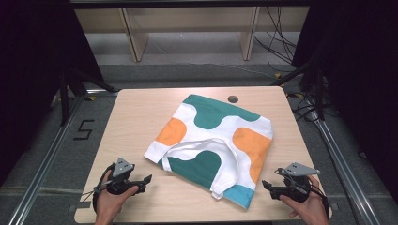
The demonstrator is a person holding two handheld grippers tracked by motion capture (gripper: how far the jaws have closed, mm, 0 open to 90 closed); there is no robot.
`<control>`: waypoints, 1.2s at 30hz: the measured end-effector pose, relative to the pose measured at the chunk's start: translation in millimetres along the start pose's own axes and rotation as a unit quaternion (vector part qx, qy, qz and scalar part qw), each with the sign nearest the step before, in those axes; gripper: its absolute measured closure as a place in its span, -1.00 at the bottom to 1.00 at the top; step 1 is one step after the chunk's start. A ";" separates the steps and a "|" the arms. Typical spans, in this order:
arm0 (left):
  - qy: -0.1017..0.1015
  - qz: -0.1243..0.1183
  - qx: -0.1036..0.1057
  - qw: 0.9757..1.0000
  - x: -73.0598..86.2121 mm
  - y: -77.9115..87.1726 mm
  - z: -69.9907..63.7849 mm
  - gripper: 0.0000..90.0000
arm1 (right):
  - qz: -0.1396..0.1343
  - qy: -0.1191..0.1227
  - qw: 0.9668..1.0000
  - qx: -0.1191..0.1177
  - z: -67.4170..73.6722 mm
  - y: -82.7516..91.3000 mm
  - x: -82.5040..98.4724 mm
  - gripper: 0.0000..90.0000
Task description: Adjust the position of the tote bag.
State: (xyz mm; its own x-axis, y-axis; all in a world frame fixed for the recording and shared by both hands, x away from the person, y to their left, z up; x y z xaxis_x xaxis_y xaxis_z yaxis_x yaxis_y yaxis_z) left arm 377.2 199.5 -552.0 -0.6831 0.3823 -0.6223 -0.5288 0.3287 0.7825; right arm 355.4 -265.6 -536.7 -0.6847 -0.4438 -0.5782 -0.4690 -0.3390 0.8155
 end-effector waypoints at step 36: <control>-0.013 0.053 -0.079 0.995 -26.4 -42.7 37.6 -0.40 | -0.005 0.005 1.000 -0.005 5.1 -0.1 -3.2 -0.50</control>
State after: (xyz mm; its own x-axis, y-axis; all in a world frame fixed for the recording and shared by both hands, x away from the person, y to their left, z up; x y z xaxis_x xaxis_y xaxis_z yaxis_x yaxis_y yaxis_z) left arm 436.8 207.8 -569.9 -0.7273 0.4303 -0.5347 -0.5280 0.1470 0.8364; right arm 354.8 -259.9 -534.8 -0.6748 -0.4480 -0.5865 -0.4703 -0.3515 0.8095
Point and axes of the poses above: each handheld gripper's, and its own axes: y roughly backward along the jaws, x roughly out of its underside, z roughly to its left, the point moved 8 cm from there along -y, roughly forward along the jaws, and after that the axes turned 12 degrees about z, right-handed, at the moved point
